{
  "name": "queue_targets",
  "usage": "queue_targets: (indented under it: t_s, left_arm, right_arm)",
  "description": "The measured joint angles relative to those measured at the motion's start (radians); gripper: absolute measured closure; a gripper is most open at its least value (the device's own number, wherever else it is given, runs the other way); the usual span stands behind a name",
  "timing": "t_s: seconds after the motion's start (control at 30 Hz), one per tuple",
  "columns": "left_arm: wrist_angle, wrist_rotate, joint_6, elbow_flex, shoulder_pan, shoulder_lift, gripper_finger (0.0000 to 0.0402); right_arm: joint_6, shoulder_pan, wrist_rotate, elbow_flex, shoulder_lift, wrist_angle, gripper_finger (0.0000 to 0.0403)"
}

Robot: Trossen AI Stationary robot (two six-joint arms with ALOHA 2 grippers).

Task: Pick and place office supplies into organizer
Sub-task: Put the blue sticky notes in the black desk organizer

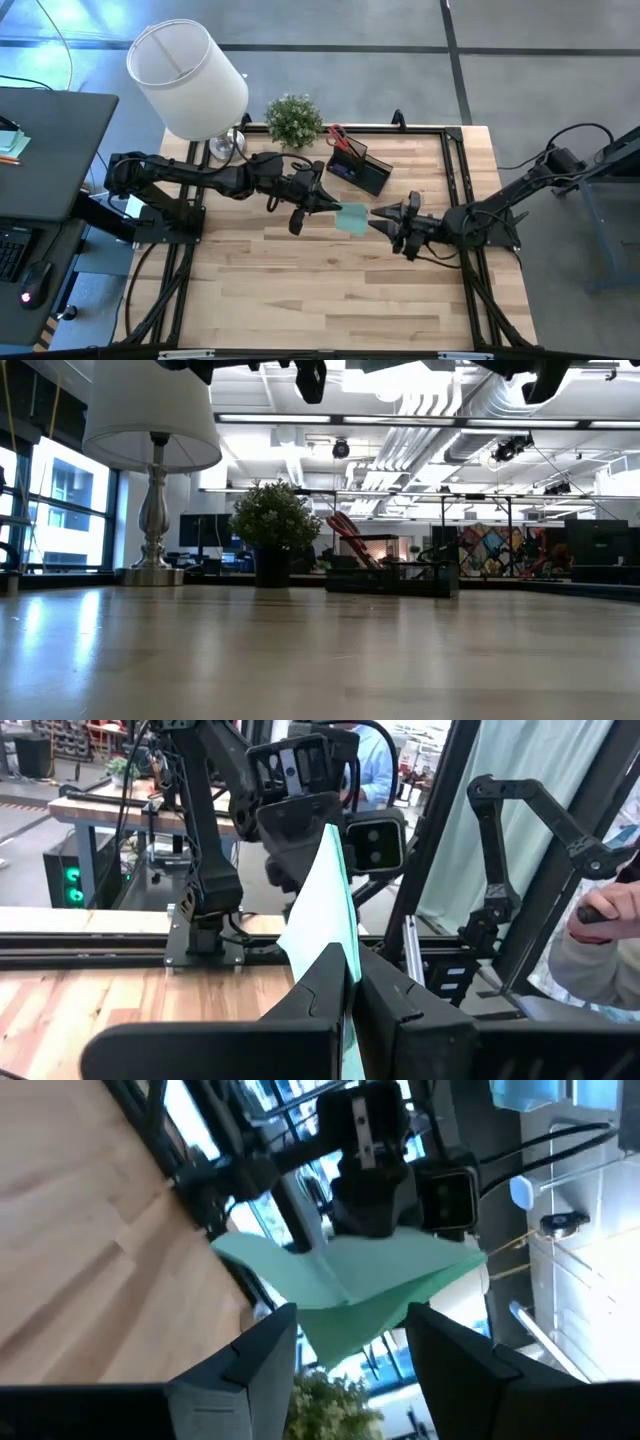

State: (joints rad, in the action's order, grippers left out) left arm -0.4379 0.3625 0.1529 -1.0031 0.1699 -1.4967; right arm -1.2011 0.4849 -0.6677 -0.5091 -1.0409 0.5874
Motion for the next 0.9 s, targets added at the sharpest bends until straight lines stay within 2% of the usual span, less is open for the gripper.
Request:
queue_targets:
  t_s: [0.17,0.5,0.7,0.9]
  left_arm:
    - [-0.001,0.002,0.009,0.000,0.000,0.000,0.0402]
    - [-0.014,-0.040,0.013,0.000,0.001,-0.012,0.0401]
    - [-0.049,-0.048,0.057,0.000,0.001,-0.017,0.0402]
    - [0.012,-0.048,0.062,0.000,0.000,-0.018,0.0401]
  right_arm:
    - [-0.062,-0.001,-0.062,0.000,-0.002,-0.036,0.0220]
    - [-0.170,-0.004,0.118,0.000,-0.002,-0.022,0.0220]
    - [-0.224,-0.040,0.110,0.000,-0.055,-0.008,0.0221]
    - [-0.289,-0.049,0.101,0.000,-0.116,0.085,0.0229]
